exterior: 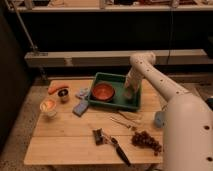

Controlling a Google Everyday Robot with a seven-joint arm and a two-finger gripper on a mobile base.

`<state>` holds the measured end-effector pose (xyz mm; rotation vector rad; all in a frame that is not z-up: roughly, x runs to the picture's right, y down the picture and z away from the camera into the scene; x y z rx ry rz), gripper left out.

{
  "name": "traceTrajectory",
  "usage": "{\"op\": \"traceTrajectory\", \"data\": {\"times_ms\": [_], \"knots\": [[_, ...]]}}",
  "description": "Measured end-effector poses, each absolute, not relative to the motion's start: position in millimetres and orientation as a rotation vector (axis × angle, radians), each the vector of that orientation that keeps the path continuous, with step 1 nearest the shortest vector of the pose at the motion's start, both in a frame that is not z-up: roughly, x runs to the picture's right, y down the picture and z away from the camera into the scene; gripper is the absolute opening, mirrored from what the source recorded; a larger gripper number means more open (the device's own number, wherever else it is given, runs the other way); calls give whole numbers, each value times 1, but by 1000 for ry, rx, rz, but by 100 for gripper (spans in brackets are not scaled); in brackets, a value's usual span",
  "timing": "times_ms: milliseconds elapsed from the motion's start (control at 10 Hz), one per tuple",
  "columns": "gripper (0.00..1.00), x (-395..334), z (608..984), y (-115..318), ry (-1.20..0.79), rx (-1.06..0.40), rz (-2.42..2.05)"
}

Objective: Wipe tray with eraser

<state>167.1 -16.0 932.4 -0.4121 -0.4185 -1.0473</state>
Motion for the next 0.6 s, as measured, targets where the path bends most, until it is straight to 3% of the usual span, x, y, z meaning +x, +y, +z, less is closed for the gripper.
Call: {"op": "traceTrajectory", "data": {"times_ms": [600], "knots": [[0,115,930,-11,-496,-384,-1094]]}}
